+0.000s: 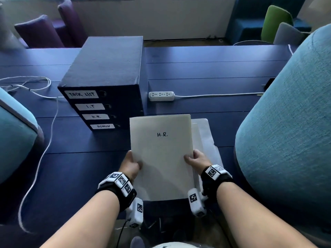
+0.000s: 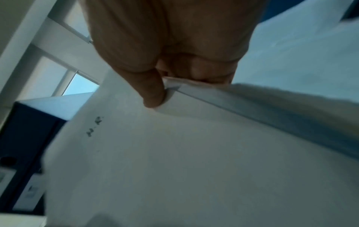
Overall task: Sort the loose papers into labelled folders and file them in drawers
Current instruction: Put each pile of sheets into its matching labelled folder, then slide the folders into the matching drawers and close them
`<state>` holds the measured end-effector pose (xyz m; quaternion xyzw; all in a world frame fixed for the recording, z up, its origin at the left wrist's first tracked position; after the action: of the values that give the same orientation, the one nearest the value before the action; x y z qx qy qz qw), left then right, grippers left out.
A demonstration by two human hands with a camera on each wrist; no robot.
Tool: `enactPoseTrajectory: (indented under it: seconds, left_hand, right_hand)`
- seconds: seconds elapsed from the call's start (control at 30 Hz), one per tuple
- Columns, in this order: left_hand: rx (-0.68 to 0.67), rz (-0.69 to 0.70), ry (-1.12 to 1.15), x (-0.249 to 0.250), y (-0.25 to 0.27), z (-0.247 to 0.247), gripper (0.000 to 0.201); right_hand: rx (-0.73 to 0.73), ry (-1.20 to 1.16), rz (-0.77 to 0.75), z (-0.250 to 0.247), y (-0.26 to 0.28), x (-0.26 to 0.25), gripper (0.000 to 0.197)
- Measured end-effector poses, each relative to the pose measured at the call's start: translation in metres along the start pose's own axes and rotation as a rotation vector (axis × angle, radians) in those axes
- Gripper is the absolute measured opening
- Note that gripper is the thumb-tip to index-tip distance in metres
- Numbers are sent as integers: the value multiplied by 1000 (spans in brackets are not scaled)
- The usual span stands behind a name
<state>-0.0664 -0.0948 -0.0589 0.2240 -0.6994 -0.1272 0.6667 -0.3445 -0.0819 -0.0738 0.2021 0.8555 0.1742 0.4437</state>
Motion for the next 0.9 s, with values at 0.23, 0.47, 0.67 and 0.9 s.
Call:
enactPoseTrajectory:
  seconds: [0.23,0.47,0.67,0.9]
  left_hand:
    - [-4,-47,-12,-3,-24,-52,41]
    - [-99,-68,120,22,-47,-81,26]
    - [-32,103,-48,57,-72,-100,42]
    - [25,411,-673,104,-101,-96,43]
  right_hand:
    - [-43,223,-58,44,15,-17,30]
    - [46,505,13,69,24,-32,25]
    - [89,640,64,76,28,-42,9]
    - [76,689,122,78,27,-45,16]
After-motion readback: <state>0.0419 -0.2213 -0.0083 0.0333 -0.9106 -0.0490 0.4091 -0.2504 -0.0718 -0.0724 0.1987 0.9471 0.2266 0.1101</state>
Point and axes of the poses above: each hand's wrist, its own y-axis away from the middle knuckle, its own z-axis out of the palm, x = y × z, the point moved 6 cm from there along -y, towards the middle knuckle, and after that the axes turned 14 degrees about y, right-handed, at the moved point
